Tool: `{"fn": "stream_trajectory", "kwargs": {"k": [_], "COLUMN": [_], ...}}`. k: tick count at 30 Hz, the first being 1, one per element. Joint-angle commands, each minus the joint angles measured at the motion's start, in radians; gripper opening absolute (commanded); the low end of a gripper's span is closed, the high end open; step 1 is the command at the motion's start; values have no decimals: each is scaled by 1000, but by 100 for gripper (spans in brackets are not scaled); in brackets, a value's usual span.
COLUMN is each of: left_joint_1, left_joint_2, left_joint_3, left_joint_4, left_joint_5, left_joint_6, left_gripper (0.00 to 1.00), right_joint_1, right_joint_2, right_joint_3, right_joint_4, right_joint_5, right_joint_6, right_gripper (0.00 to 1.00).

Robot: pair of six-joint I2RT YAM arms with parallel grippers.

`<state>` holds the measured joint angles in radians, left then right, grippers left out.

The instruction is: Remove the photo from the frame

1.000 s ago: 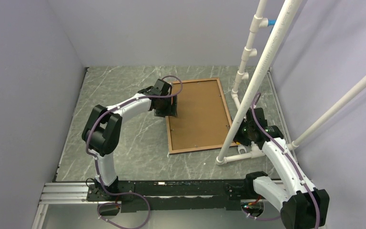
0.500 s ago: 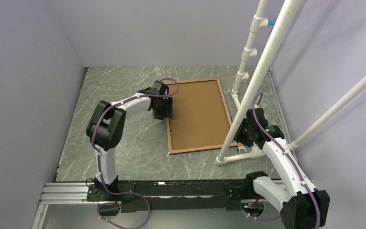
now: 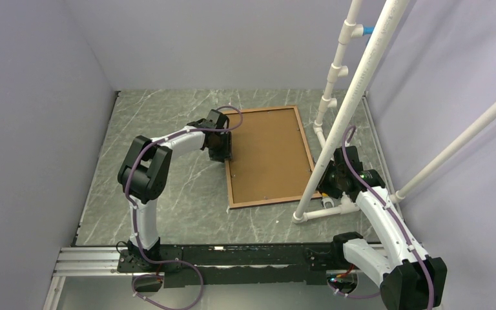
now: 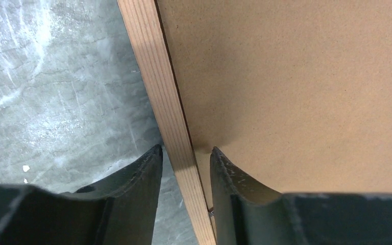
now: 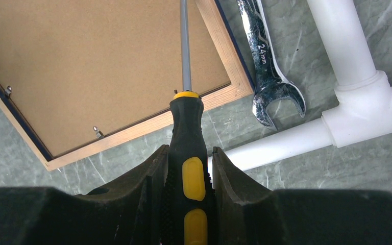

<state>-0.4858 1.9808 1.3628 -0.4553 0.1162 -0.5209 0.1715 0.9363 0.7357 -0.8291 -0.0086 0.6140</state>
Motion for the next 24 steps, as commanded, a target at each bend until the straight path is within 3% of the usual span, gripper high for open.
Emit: {"fn": "stream_trajectory", "kwargs": {"k": [1,12,24], "left_joint_1": [-2,-2,-2], "left_joint_2": [4,-6,-12], "left_joint_3": [5,-8,-10], "left_joint_4": [19,23,18], "left_joint_5": [-17,-12,-6], "left_joint_6": [-15,-15,-5], "left_gripper": [40,4,0], "right_joint_1": [-3,-3,-3], "right_joint_2": [-7,34,76], "right_joint_3": [27,8,-44], "right_joint_4": [12,54,135], "right_joint_5": [6,-14,6], "right_joint_6": [18,35,32], "right_gripper": [0,0,0]}}
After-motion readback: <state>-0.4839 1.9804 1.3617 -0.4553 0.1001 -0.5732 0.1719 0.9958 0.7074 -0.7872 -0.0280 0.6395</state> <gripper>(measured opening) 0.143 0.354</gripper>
